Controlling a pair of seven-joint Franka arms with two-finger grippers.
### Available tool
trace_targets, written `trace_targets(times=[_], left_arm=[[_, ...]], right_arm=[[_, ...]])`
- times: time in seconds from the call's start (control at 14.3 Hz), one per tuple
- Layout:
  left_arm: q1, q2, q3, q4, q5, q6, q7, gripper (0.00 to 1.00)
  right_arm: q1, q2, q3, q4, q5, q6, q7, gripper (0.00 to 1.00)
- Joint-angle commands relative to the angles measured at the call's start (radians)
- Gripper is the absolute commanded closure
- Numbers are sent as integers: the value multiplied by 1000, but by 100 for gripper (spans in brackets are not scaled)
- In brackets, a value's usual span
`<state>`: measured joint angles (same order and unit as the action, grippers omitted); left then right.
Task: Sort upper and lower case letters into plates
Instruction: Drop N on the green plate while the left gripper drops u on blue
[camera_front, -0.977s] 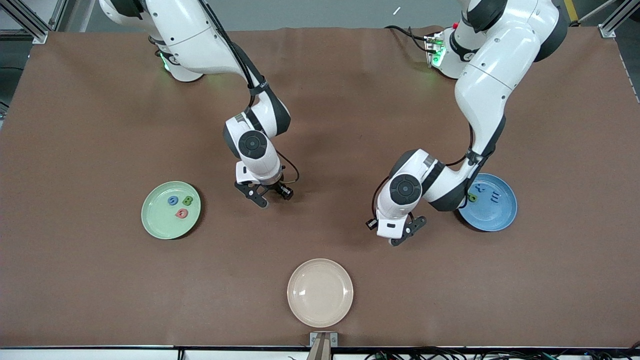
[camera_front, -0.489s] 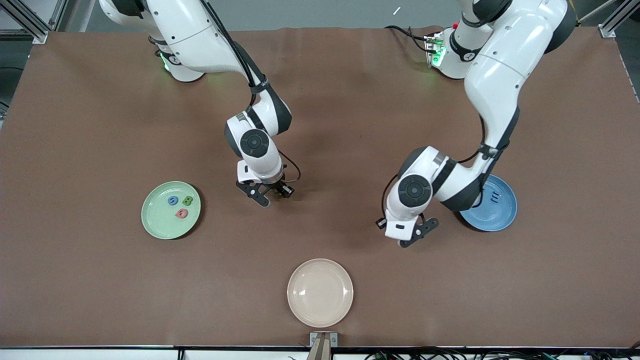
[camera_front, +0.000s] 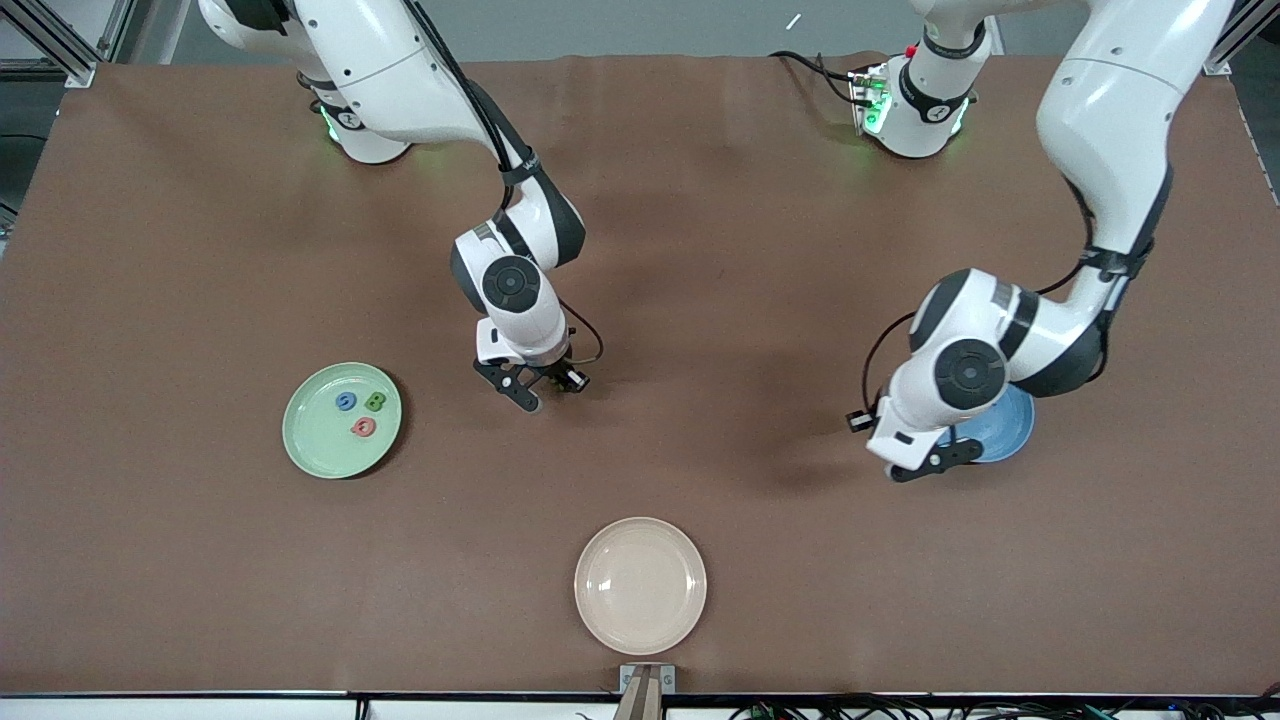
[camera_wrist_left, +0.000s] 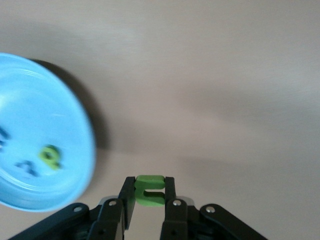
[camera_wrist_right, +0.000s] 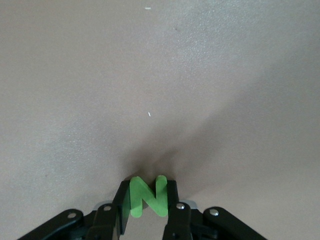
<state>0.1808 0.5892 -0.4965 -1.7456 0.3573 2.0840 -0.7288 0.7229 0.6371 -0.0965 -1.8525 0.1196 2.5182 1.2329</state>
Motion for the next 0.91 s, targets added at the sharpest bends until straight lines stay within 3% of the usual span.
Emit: trace_targets(times=[0.0, 0.21, 0.56, 0.84], left_arm=[[93, -65, -17, -106, 15, 28, 118, 87], [161, -54, -16, -129, 29, 82, 209, 87], [210, 1, -16, -135, 149, 160, 221, 87], [232, 26, -13, -130, 169, 180, 279, 87]], right_arm=[[-7, -8, -11, -8, 2, -47, 1, 100], [-91, -83, -20, -11, 2, -149, -111, 100], [-292, -217, -20, -27, 2, -297, -389, 100], [-419, -247, -22, -42, 0, -299, -578, 100]])
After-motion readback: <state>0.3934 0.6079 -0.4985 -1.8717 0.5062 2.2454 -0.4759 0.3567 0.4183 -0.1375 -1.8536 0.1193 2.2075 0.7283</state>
